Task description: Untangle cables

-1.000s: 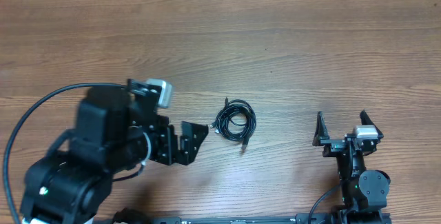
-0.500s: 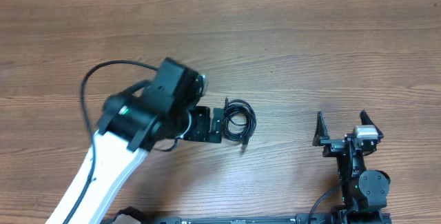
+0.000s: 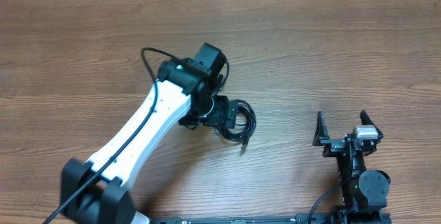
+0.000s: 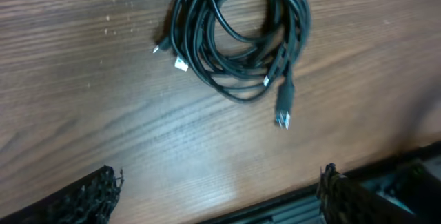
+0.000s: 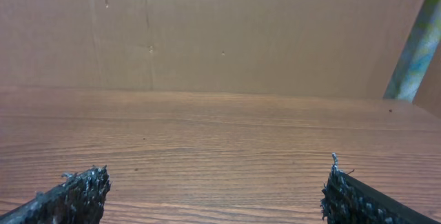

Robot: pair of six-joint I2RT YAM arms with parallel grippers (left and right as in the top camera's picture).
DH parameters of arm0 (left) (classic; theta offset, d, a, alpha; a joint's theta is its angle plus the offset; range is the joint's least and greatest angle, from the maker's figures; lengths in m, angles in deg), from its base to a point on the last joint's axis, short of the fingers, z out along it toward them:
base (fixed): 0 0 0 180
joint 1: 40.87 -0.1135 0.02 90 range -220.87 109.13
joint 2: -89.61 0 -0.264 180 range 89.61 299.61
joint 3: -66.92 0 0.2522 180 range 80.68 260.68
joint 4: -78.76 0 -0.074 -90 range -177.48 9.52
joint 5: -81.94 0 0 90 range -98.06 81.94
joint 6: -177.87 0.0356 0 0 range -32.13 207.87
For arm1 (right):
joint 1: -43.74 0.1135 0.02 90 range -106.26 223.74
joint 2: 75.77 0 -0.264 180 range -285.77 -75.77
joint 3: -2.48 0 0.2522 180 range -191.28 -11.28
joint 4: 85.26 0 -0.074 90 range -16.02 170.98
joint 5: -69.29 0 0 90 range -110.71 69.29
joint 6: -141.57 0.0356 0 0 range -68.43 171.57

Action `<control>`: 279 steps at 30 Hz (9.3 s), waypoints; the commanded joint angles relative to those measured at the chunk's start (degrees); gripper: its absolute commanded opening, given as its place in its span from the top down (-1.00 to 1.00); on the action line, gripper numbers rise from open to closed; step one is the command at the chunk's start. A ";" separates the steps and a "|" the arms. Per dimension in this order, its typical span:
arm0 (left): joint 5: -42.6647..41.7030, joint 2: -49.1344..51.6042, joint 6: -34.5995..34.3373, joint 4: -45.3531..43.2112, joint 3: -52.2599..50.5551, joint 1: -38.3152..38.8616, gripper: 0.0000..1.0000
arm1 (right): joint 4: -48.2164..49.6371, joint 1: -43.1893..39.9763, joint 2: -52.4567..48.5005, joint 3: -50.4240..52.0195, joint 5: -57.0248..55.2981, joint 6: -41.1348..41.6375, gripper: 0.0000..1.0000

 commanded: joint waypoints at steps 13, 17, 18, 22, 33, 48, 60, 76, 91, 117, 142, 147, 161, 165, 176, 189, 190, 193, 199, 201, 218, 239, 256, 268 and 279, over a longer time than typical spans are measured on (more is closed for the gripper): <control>-0.31 12.83 1.36 -1.77 0.87 0.22 -0.84 | 0.26 0.11 0.57 0.61 0.07 -0.04 -1.00; -2.99 12.85 1.40 -3.87 0.87 0.22 -0.84 | 0.28 0.11 0.57 0.61 0.04 -0.04 -1.00; -4.20 12.85 1.40 -4.74 0.87 0.22 -0.85 | 0.28 0.11 0.57 0.61 0.07 -0.04 -1.00; -7.54 12.85 1.40 -7.30 0.87 0.20 -0.85 | 0.28 0.11 0.57 0.61 0.07 -0.04 -1.00; -4.09 12.85 -2.29 -7.67 0.87 0.22 -0.90 | 3.41 0.26 0.57 0.61 18.71 8.68 -1.00; 1.95 12.85 -8.55 -9.79 0.87 0.11 -1.00 | 15.61 0.26 0.57 0.59 38.25 30.21 -1.00; 0.20 12.85 -8.52 -9.64 0.87 0.13 -0.99 | 33.62 -0.79 0.37 -8.81 42.84 35.63 -1.00; -1.73 12.85 -9.60 -9.70 0.85 0.22 -1.00 | -51.95 -7.30 -32.59 -66.12 41.31 15.41 -1.00; 6.49 13.27 -17.55 -9.81 0.85 0.70 -0.83 | -68.63 -7.30 -56.39 -64.74 50.10 17.79 -0.99; 7.37 18.86 -9.27 -10.67 0.55 0.94 -0.16 | -62.45 9.07 -72.63 -62.58 25.27 35.91 -1.00; 7.56 18.71 -6.93 -11.54 0.68 0.72 0.80 | -51.23 12.98 -72.96 -55.58 25.75 39.32 -1.00; 7.54 18.71 -6.93 -11.52 0.72 0.72 0.91 | -48.57 13.03 -73.18 -53.64 25.97 39.32 -1.00; 7.96 14.14 -6.95 1.86 15.21 0.74 0.92 | -46.34 13.03 -81.00 -53.29 25.94 40.54 -1.00; 7.98 10.32 -6.93 5.05 19.85 0.85 0.91 | -46.34 13.03 -83.93 -53.29 25.94 40.52 -1.00; 5.35 -1.20 -6.45 5.01 20.20 0.85 0.92 | -44.41 13.20 -85.96 -53.29 25.94 40.48 -1.00; 3.78 -14.45 -1.99 -2.01 20.28 0.85 0.92 | -39.47 19.76 -85.96 -53.27 25.92 38.97 -1.00; 4.72 -15.26 -2.01 -2.67 20.28 0.85 0.91 | -39.08 20.28 -85.96 -53.27 25.90 38.99 -1.00; 8.39 -16.98 -2.08 -2.91 20.28 0.85 0.91 | -37.94 21.46 -85.96 -53.27 25.94 39.04 -1.00; 9.31 -16.06 -2.71 1.66 20.24 0.85 0.52 | -37.09 21.79 -85.96 -53.27 25.90 39.06 -1.00; 9.18 -14.73 -2.73 3.78 20.09 0.85 0.28 | -36.70 21.79 -85.96 -53.27 25.90 39.10 -1.00; 10.75 6.34 -4.87 7.67 17.94 -0.98 -0.21 | -36.33 21.79 -86.01 -53.27 25.68 39.26 -1.00; 3.91 26.32 -15.17 1.22 17.94 -8.17 -0.42 | -36.26 21.79 -86.01 -53.27 22.88 39.26 -1.00; 3.45 32.17 -16.13 -2.32 17.94 -8.26 0.04 | -36.26 21.79 -86.01 -53.27 22.67 39.23 -1.00; 3.48 32.17 -15.93 -2.51 17.94 -8.15 0.53 | -36.26 21.79 -86.01 -53.27 22.67 39.23 -1.00; 3.48 32.20 -15.54 -2.51 17.88 -8.15 0.62 | -36.26 21.79 -86.01 -53.27 22.25 39.23 -1.00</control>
